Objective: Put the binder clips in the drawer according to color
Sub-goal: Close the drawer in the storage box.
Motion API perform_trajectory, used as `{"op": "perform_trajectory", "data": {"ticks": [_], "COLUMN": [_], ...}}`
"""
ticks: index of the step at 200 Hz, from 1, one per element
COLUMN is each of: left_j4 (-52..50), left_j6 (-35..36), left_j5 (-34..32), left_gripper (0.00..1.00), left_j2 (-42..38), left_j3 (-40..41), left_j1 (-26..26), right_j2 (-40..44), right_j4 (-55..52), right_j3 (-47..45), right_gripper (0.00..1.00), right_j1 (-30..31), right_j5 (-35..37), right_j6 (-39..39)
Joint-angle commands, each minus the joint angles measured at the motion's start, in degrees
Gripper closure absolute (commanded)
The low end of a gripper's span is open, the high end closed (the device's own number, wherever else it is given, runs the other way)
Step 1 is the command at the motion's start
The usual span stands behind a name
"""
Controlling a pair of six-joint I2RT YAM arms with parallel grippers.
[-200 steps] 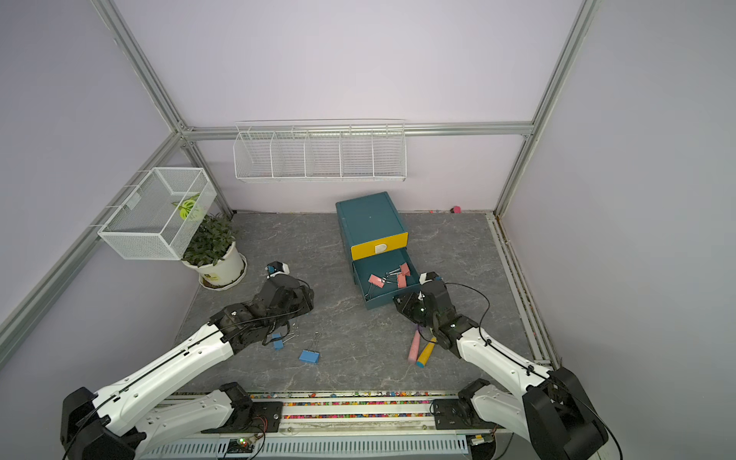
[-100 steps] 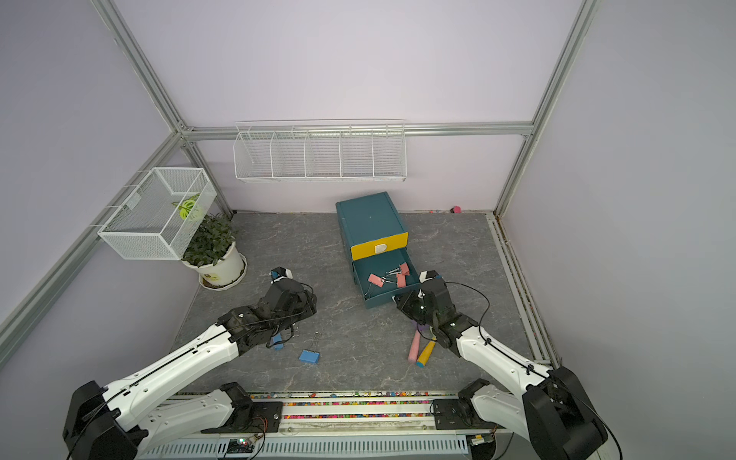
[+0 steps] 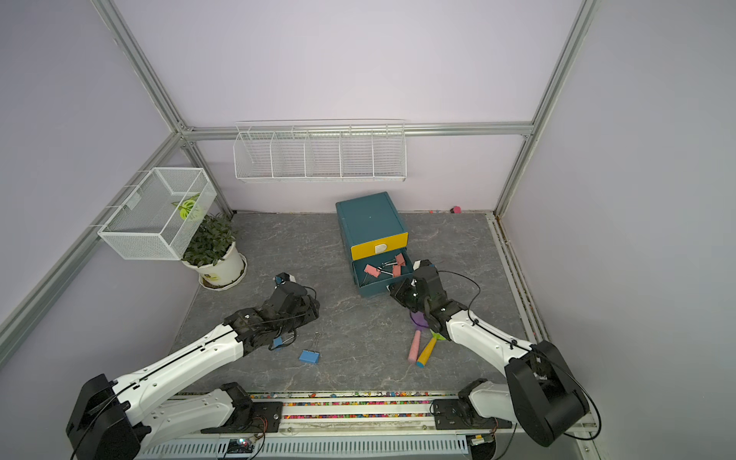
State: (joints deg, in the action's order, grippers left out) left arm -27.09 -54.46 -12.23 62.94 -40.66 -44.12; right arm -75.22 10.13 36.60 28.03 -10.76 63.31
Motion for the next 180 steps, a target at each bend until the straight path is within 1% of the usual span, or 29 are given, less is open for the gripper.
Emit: {"op": "perform_trajectory", "data": {"ticks": [1, 63, 139, 180], "left_j4": [1.74, 1.78, 0.8, 0.73], "left_j6": [-1.39, -2.78, -3.02, -3.12], "left_j5": [1.39, 2.3, 2.05, 2.01], "left_gripper": [0.53, 0.53, 0.53, 0.53], "left_j2": [0.66, 0.28, -1.0, -1.62], "left_j3": [1.74, 3.49, 3.37, 3.31], "left_j1": [0.27, 0.19, 0.23, 0.18], "right_j2": [-2.75, -12.36, -18.91, -19.96], "right_j4": [3.77, 7.78, 13.52, 13.93], "right_j3": [4.01, 9.15, 12.27, 12.8], "right_gripper": [1.0, 1.0, 1.0, 1.0], "right_j1": [-0.43, -0.77, -0.84, -0.83], "right_j5": [0.22, 0.63, 1.03, 1.83], "right_j6": [-2.15, -2.23, -1.65, -0.65]}}
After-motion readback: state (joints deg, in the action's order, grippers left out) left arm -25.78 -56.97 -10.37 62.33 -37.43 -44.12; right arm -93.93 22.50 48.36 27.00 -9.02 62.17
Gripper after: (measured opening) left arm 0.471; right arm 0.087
